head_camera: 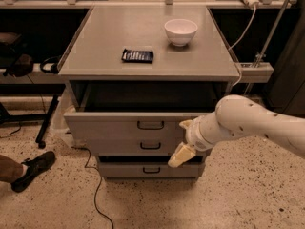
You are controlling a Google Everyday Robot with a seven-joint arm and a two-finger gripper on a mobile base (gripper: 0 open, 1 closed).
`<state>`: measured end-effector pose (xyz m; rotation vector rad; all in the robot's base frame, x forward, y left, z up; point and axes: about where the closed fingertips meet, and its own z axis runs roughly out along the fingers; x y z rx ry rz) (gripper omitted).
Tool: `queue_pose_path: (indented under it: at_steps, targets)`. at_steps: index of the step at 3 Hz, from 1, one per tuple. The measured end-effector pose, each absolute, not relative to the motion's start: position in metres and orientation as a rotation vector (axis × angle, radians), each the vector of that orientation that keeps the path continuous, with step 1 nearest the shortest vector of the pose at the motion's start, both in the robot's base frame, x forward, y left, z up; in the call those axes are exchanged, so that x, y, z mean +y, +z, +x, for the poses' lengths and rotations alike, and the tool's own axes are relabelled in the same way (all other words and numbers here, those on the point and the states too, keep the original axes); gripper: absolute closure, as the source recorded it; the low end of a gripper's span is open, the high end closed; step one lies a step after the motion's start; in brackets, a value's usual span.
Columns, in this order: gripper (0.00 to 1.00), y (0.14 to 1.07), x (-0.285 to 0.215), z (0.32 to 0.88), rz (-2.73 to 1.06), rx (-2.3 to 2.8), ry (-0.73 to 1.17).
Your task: Close top drawer
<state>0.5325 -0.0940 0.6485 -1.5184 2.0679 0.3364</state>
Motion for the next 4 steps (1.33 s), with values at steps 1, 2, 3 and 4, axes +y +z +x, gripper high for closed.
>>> queue_pose_path:
  at_steps: [1, 2, 3, 4]
  targets:
    - [0.42, 0.648, -0.117, 0.564, -1.496, 2.078, 0.255]
    - [0.66, 0.648, -0.134, 0.599, -1.464, 2.074, 0.210]
    - [0.63, 0.654, -0.144, 0.627, -1.432, 2.058, 0.176]
    - [0.40, 0.660, -0.151, 0.634, -1.397, 2.043, 0.160]
